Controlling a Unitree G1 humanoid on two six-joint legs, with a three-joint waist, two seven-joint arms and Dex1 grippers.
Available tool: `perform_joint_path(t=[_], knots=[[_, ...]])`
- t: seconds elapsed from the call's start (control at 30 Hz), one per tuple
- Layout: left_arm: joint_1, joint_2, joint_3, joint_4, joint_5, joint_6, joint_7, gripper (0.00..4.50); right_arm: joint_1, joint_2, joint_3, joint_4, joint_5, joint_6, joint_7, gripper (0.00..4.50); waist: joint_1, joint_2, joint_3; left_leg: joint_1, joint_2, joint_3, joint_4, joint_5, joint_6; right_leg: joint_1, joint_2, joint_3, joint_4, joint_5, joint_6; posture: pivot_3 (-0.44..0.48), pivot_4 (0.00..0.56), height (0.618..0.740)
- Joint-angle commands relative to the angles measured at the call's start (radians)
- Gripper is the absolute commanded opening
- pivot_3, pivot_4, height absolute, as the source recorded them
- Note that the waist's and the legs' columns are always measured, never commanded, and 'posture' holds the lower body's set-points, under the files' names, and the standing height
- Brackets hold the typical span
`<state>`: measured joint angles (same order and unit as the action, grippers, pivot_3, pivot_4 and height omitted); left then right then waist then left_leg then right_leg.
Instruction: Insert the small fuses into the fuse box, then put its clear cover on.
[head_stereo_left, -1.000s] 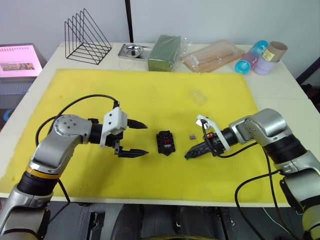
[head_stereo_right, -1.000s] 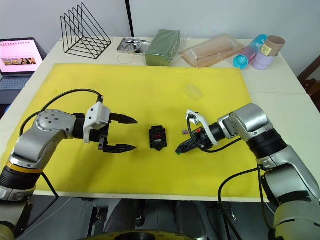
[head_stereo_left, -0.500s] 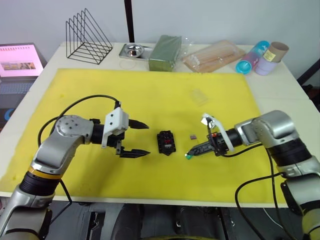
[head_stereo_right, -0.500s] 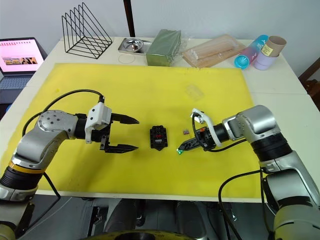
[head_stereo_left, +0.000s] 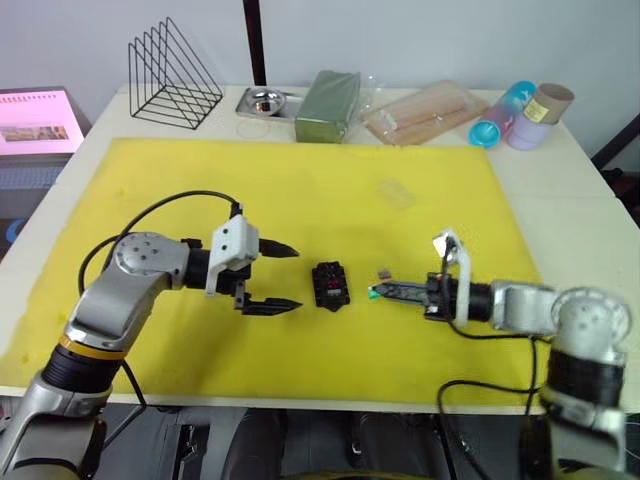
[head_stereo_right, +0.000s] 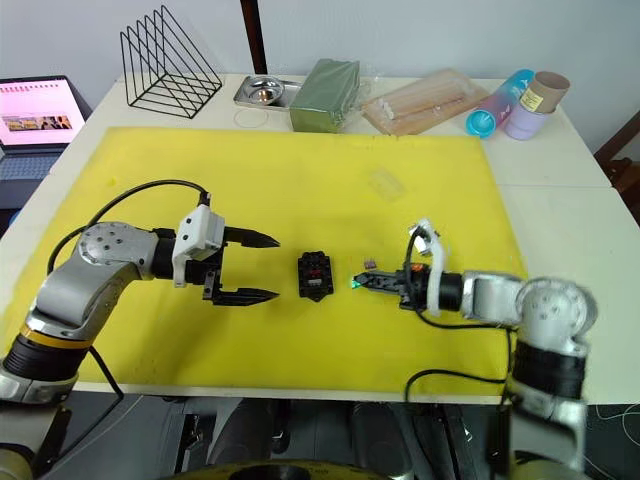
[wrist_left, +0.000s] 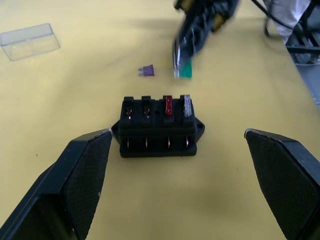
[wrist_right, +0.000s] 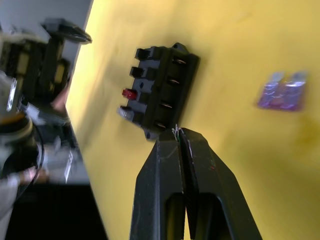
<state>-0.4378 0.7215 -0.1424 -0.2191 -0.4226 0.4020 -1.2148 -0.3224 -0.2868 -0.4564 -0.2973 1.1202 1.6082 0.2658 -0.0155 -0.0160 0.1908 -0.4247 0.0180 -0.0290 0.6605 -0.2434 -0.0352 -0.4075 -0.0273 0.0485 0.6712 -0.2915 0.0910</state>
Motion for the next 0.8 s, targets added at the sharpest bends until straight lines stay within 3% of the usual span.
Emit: perform_joint_path(t=[0.03,0.2,0.43,0.6,0.8], knots=[[-0.016,-0.004,0.011,-0.019,-0.005,-0.012,0.002,4.5,0.026,0.068,-0.107,-0.092,0.133,0.006,-0.211,0.04,-0.001,0.0,0.0,0.0,0.0,0.0,0.0,0.0,0.0,-0.001,-0.001,0.001,0.001,0.0,0.0,0.0,0.15,0.74],[-0.016,-0.01,0.009,-0.018,-0.003,-0.013,0.001,4.5,0.124,0.092,-0.078,-0.123,0.378,-0.083,-0.453,0.04,-0.001,0.0,0.0,0.0,-0.001,0.0,0.001,0.0,0.0,0.0,-0.001,0.001,0.0,0.0,0.0,0.0,0.15,0.74],[-0.003,-0.01,0.014,-0.032,-0.005,-0.009,0.007,4.5,0.3,-0.133,0.128,-0.173,0.786,-0.427,-0.756,0.04,-0.004,0.0,0.0,0.0,-0.001,0.002,0.0,0.0,0.0,0.001,-0.001,0.001,-0.001,0.0,0.0,0.0,0.15,0.74],[0.006,-0.011,0.018,-0.042,-0.008,-0.007,0.015,4.5,0.359,-0.239,0.213,-0.214,0.852,-0.592,-0.791,0.04,-0.005,0.0,0.0,0.0,0.0,0.002,0.001,0.0,0.0,0.001,0.0,0.001,-0.001,0.0,0.0,0.0,0.15,0.74],[0.009,-0.015,0.014,-0.047,-0.012,-0.007,0.022,4.5,0.367,-0.29,0.284,-0.229,0.852,-0.705,-0.783,0.04,-0.003,0.0,0.0,0.0,0.0,0.001,0.001,0.0,0.0,0.001,0.0,0.002,-0.001,0.0,0.0,0.0,0.15,0.74]])
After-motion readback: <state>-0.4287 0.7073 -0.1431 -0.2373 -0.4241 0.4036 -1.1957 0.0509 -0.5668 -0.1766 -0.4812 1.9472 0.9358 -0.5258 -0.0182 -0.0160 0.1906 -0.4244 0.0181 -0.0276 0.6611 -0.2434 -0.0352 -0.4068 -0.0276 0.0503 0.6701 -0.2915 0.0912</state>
